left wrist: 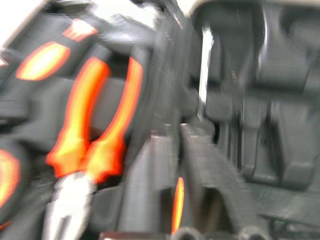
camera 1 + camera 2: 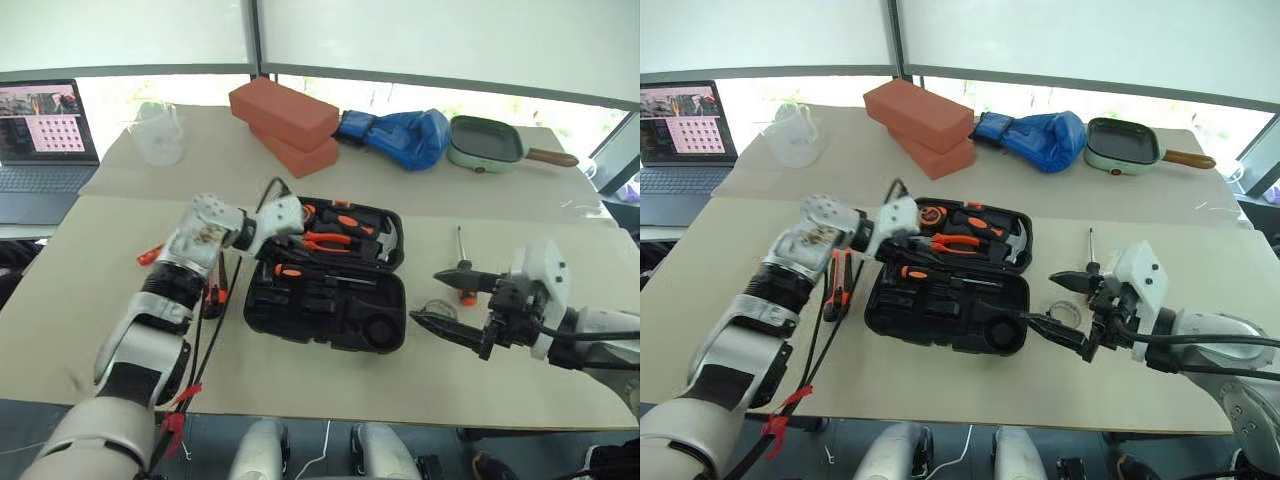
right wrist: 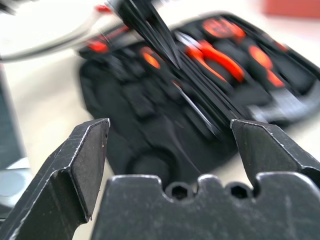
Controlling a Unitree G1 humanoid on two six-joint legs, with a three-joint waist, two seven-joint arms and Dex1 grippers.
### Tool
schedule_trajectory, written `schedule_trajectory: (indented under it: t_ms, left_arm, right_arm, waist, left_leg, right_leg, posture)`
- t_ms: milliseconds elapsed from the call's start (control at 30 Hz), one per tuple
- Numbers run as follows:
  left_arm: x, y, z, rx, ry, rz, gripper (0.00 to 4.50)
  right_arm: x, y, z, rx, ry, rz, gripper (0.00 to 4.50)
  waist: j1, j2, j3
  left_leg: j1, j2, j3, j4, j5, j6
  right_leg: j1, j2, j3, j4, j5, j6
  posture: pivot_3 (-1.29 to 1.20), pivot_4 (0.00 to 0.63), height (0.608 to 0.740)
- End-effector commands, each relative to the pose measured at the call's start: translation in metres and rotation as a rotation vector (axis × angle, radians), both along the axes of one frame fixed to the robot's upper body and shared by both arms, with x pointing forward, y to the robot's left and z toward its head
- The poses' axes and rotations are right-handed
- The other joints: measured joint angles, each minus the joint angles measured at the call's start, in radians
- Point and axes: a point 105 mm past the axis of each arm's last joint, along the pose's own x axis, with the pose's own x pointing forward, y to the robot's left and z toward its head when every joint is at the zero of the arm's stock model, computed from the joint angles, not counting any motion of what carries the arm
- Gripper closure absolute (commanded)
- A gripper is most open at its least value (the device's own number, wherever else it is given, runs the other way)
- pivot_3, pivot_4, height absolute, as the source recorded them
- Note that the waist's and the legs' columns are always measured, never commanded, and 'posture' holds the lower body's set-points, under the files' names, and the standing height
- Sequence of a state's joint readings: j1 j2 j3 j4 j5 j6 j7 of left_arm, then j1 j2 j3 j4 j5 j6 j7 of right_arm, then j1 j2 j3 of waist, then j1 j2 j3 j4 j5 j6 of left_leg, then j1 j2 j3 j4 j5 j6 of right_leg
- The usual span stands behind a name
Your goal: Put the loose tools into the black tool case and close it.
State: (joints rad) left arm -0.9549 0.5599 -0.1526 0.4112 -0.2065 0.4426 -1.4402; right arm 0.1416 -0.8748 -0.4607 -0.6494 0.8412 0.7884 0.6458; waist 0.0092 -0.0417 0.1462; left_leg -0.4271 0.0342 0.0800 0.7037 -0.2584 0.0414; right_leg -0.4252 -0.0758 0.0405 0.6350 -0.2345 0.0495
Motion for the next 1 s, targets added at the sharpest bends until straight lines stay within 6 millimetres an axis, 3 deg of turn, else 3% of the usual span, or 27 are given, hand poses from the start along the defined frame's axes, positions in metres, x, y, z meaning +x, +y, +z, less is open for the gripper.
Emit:
schedule_trajectory:
  t_ms: [33, 133, 233, 333, 433, 600, 800, 1000]
  left_arm:
    - [-0.037, -0.001, 0.051, -0.189, 0.079, -0.090, 2.33]
    - [-0.061, -0.003, 0.062, -0.236, 0.139, -0.144, 1.25]
    - [-0.081, -0.006, 0.061, -0.215, 0.150, -0.193, 0.11]
    - [-0.091, -0.007, 0.053, -0.181, 0.139, -0.202, 0.05]
    - [-0.096, -0.008, 0.050, -0.170, 0.132, -0.198, 0.05]
    - [-0.102, -0.009, 0.047, -0.136, 0.096, -0.190, 0.05]
    - [-0.102, -0.008, 0.041, -0.098, 0.044, -0.147, 0.05]
    - [-0.096, -0.004, 0.041, -0.089, 0.007, -0.084, 0.05]
  right_arm:
    - [-0.008, -0.043, 0.006, 0.002, -0.015, -0.204, 0.00]
    - [-0.028, -0.077, -0.003, -0.011, 0.031, -0.355, 0.00]
    - [-0.048, -0.098, -0.009, -0.012, 0.073, -0.458, 0.00]
    - [-0.057, -0.105, -0.015, -0.009, 0.102, -0.504, 0.00]
    - [-0.052, -0.103, -0.019, 0.003, 0.107, -0.507, 0.00]
    - [-0.019, -0.091, -0.023, 0.036, 0.092, -0.480, 0.00]
    - [0.056, -0.072, -0.040, 0.028, 0.066, -0.478, 0.00]
    - [0.094, -0.052, -0.055, 0.084, 0.098, -0.480, 0.00]
  waist:
    - [0.000, 0.001, 0.000]
    - [0.010, 0.002, -0.001]
    - [0.010, 0.002, -0.001]
    - [-0.001, 0.003, -0.001]
    - [-0.013, 0.003, -0.001]
    - [-0.023, 0.004, -0.001]
    - [-0.024, 0.006, 0.000]
    - [-0.015, 0.006, 0.000]
  left_leg:
    - [0.001, 0.000, 0.000, 0.000, 0.000, 0.000]
    - [0.003, -0.001, -0.001, 0.000, -0.001, 0.001]
    - [0.004, -0.002, -0.001, 0.001, -0.001, 0.001]
    - [0.006, -0.002, -0.001, 0.001, -0.001, 0.001]
    - [0.011, -0.002, 0.000, 0.000, 0.000, 0.001]
    - [0.013, -0.002, 0.001, -0.001, 0.000, 0.000]
    - [0.012, -0.003, 0.002, -0.002, 0.000, -0.001]
    - [0.011, -0.004, 0.002, -0.004, 0.001, -0.001]
  right_leg:
    - [0.001, 0.000, 0.000, 0.004, 0.000, 0.000]
    - [0.003, -0.002, 0.001, 0.005, -0.002, 0.002]
    - [0.004, -0.002, 0.001, 0.002, -0.003, 0.003]
    - [0.005, -0.001, 0.002, 0.003, -0.003, 0.001]
    - [0.007, -0.001, 0.004, 0.006, -0.005, -0.001]
    - [0.007, 0.000, 0.005, 0.006, -0.005, -0.003]
    - [0.005, 0.000, 0.006, 0.007, -0.005, -0.003]
    - [0.004, 0.000, 0.005, 0.006, -0.006, -0.003]
  posture:
    - [0.00, 0.150, 0.738]
    - [0.00, 0.150, 0.738]
    - [0.00, 0.150, 0.738]
    - [0.00, 0.150, 0.738]
    - [0.00, 0.150, 0.738]
    - [0.00, 0.150, 0.738]
    - [0.00, 0.150, 0.738]
    - [0.00, 0.150, 0.738]
